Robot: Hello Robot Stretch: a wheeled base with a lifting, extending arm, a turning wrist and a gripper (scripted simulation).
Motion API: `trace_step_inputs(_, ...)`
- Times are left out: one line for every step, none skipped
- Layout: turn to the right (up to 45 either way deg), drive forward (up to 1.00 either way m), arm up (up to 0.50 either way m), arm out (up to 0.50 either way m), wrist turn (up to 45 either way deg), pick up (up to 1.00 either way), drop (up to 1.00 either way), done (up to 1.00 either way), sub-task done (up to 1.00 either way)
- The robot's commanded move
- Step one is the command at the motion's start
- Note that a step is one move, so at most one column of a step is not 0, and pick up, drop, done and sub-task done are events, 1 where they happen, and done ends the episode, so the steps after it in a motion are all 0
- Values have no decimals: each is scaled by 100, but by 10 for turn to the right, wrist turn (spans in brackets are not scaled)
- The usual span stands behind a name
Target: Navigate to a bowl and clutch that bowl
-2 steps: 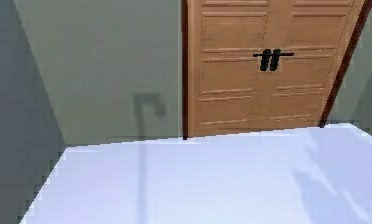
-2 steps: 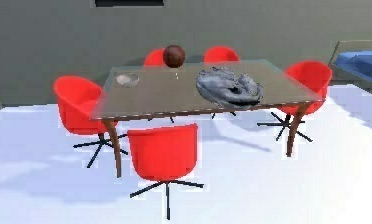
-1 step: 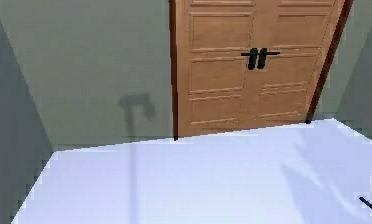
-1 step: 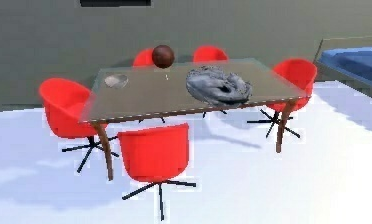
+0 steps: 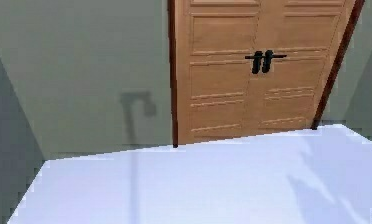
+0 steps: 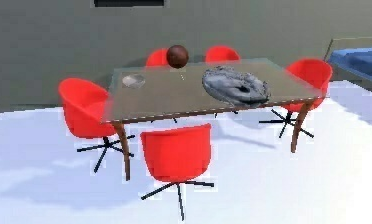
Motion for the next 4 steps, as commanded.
trace_step_inputs(330,0,0,0,0,0,0,0,0)
trace_step_inputs(0,60,0,0,0,0,0,0,0)
trace_step_inputs(-240,0,0,0,0,0,0,0,0)
trace_step_inputs(450,0,0,0,0,0,0,0,0)
